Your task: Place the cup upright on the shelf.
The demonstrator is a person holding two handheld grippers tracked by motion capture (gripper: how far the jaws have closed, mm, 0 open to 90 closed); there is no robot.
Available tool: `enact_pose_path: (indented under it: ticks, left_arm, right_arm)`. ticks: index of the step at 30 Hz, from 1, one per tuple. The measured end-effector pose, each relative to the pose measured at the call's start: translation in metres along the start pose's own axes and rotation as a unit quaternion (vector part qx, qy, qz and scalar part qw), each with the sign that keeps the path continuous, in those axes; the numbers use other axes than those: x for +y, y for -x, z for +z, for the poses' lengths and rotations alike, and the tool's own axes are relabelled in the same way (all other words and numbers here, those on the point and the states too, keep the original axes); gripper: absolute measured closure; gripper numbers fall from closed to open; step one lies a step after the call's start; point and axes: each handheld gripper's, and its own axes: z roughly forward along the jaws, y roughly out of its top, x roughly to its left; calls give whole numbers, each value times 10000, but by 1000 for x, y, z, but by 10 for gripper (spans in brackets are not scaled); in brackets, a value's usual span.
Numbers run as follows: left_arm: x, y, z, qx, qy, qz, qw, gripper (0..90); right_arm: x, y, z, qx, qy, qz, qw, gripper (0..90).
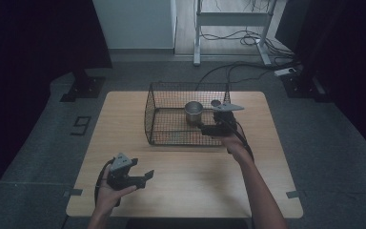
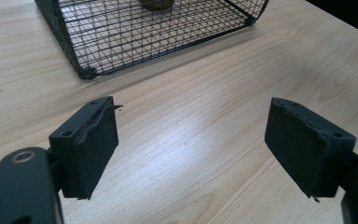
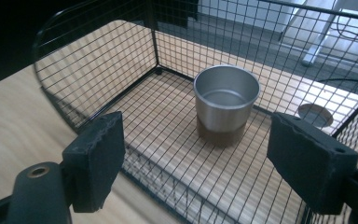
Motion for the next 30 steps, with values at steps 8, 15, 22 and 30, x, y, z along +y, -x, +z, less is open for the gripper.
enact_pose_path:
  ticks: [8,15,22,30]
  left_arm:
    - [-1,4,5,-35,-69,39,10000,175]
    - [-2,3,9,-29,-138,35,9999,175]
    - [-3,3,11,-7,-173,43,9998,175]
    - [-4,3,16,42,-263,54,9996,175]
  right_arm:
    - [-39,1,-32,-32,66,56,10000,206]
    - [-76,6,-51,-96,113,215,9997,202]
    - [-113,9,-56,-141,-28,363,9992,201]
    - [-136,9,-49,-67,-241,420,9988,207]
